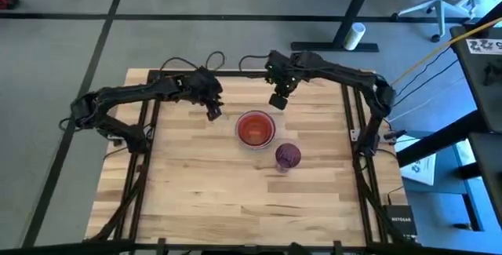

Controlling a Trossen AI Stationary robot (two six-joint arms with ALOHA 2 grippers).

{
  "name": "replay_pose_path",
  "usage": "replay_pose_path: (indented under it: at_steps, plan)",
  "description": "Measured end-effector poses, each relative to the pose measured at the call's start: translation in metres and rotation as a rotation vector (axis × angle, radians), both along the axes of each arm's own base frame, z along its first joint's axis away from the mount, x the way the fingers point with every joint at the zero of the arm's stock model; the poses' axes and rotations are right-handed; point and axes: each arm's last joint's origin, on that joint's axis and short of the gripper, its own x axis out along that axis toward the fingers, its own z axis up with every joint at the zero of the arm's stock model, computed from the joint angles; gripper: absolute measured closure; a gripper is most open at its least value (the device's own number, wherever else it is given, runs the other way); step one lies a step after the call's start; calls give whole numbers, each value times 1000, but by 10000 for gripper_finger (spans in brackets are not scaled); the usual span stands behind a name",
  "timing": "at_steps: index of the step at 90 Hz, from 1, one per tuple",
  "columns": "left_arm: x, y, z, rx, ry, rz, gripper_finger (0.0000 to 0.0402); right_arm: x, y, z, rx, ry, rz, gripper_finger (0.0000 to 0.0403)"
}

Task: Nest bowls inside each other
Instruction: Adjust the stacked bowls

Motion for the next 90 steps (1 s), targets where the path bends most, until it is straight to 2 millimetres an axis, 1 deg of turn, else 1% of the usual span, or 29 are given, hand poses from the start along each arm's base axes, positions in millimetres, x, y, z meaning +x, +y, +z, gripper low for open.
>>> replay_pose_path:
  at_steps: [5, 12, 20, 34, 46, 56, 68, 76, 90]
  plan:
    - [2, 3, -1, -6, -21, -1, 282, -3, -5, -8, 35, -26, -9, 403]
    - [5, 6, -3, -8, -38, 4, 282, -7, -11, -13, 87, -36, -19, 403]
    - [8, 9, -5, -10, -58, 16, 282, -4, -12, -18, 120, -53, -12, 403]
    - [15, 13, -18, -38, -34, 32, 282, 7, -5, -32, 169, -37, 27, 403]
    - [21, 17, -37, -78, 21, 40, 282, 17, 2, -44, 172, -15, 55, 403]
    - [25, 20, -47, -101, 34, 43, 282, 21, 7, -46, 165, -13, 70, 403]
    - [32, 21, -51, -129, -18, 31, 283, 23, 11, -46, 163, -8, 76, 403]
    - [38, 19, -52, -137, -49, 21, 283, 24, 13, -46, 160, -4, 75, 403]
    - [44, 10, -56, -151, -35, -2, 283, 27, 19, -51, 153, 20, 86, 403]
